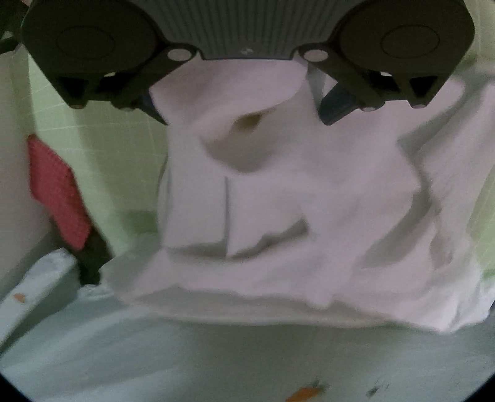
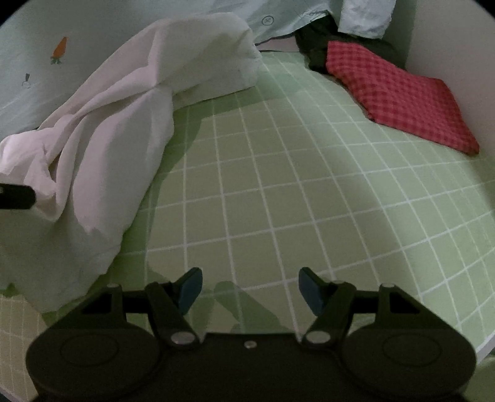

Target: Fold clothes

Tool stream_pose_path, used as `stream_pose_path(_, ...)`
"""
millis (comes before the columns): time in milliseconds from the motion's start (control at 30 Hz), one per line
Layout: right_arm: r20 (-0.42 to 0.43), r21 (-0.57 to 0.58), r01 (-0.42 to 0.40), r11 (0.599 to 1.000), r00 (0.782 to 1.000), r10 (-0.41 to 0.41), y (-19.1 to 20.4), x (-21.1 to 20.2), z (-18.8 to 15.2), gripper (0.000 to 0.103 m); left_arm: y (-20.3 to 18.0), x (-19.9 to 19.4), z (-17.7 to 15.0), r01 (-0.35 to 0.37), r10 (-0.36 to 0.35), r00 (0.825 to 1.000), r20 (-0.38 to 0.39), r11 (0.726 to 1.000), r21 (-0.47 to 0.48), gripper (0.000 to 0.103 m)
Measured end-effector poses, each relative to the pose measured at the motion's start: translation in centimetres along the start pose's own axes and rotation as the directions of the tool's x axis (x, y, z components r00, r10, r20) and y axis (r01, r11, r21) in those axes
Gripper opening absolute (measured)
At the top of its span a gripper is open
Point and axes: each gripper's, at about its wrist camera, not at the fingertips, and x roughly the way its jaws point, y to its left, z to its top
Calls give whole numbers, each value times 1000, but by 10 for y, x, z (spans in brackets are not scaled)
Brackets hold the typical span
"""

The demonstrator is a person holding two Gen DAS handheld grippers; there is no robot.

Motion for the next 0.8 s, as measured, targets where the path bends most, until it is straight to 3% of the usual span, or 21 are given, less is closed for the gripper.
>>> stream_pose_path(67,7,21,-6,1000,1000,5,0,-2,0,70,-20,-24,3,127,-149,976,158,982,141,103)
stream_pose_path(133,8,36,-10,999,1000,10,2,-2,-1,70,-19,-2,15,77,-85,994,70,992,99,101)
stream_pose_path(167,2,43,-11,999,1000,11,3,-2,-2,70,-17,6,19,51,-52,998,25,997,64,95)
stream_pose_path(267,1,54,-24,998,1000,24,7,-2,-3,70,-15,-10,11,130,-142,986,87,982,138,100)
stream_pose_path(300,8,53,-28,998,1000,28,8,-4,-3,70,-13,-14,8,124,-139,986,95,981,147,101)
stream_pose_path(467,14,51,-36,998,999,36,10,-6,-4,70,17,-12,7,61,-65,996,62,997,51,101)
stream_pose_path(600,2,62,-36,997,999,36,11,-3,-5,70,53,-33,4,-4,4,996,85,1000,10,101)
stream_pose_path(800,-5,110,-33,993,999,34,22,2,-3,70,131,-73,-1,-150,166,981,95,976,-155,101)
